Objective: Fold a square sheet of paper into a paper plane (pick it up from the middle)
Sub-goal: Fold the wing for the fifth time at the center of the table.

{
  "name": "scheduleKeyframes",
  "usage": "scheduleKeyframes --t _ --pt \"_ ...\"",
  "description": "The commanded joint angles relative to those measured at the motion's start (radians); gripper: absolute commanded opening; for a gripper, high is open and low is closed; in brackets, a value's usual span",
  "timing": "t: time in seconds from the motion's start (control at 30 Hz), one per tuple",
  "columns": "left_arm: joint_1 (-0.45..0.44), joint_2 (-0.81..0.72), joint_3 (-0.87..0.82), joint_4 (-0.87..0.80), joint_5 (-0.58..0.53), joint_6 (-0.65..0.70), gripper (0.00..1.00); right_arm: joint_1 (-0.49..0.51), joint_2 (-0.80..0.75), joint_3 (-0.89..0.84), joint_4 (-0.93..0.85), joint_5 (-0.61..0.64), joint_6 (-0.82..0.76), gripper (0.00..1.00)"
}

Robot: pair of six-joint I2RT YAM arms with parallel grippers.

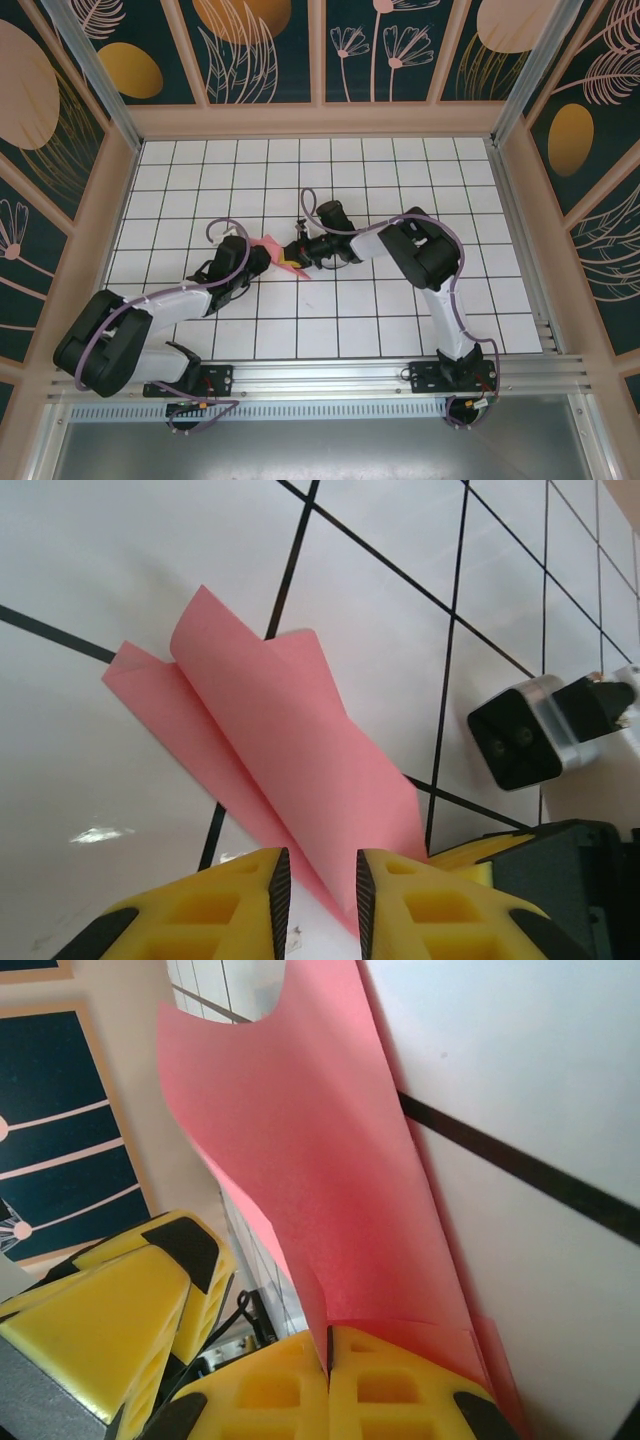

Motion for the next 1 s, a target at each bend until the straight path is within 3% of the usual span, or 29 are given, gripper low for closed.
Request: scheduleKeyframes --t 0.0,0.33,0.97 --pt "-0.003 0.018 -0.002 0.060 0.018 0.042 0.25 -0.010 0.015 -0.026 0.063 -0.053 0.073 0.00" --pt "-0.001 0.083 0.015 0.117 0.046 0.074 0.21 -0.019 0.027 -0.048 0.107 -0.081 0.146 0.00" --pt "-0.002 0.164 0.035 0.203 0.094 0.109 0.20 -0.019 0.069 -0.013 -0.023 -0.064 0.074 0.00"
